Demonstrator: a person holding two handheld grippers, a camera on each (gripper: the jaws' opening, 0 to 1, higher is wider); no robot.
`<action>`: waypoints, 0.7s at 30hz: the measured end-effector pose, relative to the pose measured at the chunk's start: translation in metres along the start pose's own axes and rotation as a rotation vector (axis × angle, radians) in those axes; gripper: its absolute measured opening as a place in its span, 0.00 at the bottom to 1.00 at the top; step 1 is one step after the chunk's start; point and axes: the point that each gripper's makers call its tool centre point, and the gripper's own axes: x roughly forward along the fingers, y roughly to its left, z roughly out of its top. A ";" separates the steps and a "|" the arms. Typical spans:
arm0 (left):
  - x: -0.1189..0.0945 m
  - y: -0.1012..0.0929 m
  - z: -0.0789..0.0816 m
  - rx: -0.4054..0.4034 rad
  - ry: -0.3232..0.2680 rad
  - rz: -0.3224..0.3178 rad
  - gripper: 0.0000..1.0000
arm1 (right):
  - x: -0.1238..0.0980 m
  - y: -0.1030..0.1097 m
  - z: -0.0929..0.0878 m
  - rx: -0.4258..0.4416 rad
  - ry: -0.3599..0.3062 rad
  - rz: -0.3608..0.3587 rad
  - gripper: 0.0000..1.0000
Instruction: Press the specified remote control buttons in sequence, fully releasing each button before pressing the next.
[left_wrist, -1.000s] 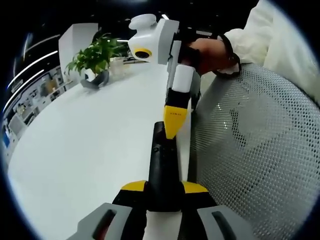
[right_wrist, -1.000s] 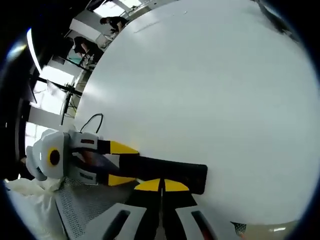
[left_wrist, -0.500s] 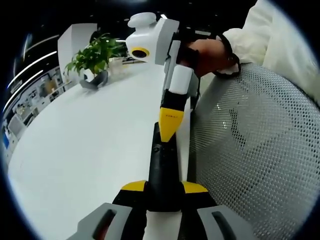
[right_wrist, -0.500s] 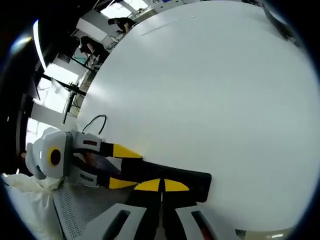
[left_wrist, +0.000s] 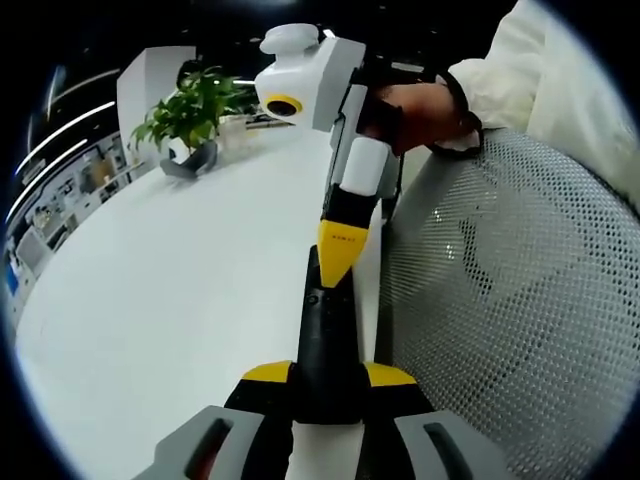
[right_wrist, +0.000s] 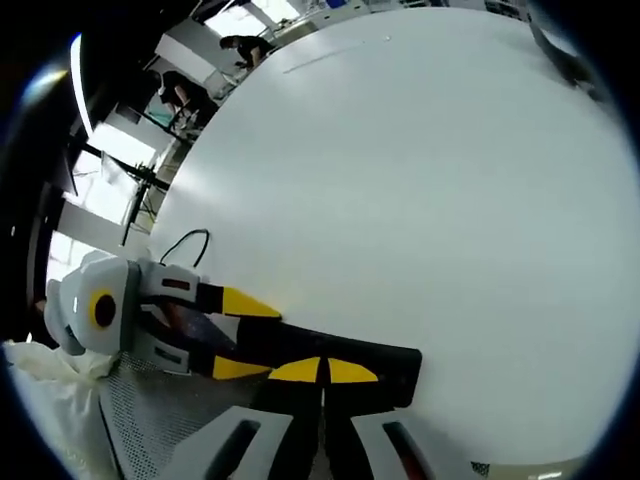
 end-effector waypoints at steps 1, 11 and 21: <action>0.000 0.000 0.000 0.000 0.000 0.000 0.25 | 0.000 0.000 0.000 -0.002 0.000 -0.002 0.00; 0.000 0.000 0.000 -0.002 -0.001 0.002 0.25 | -0.002 0.001 0.000 0.031 0.000 0.020 0.00; 0.000 0.000 0.000 -0.006 -0.001 0.004 0.25 | -0.008 -0.010 0.000 0.044 0.007 -0.043 0.00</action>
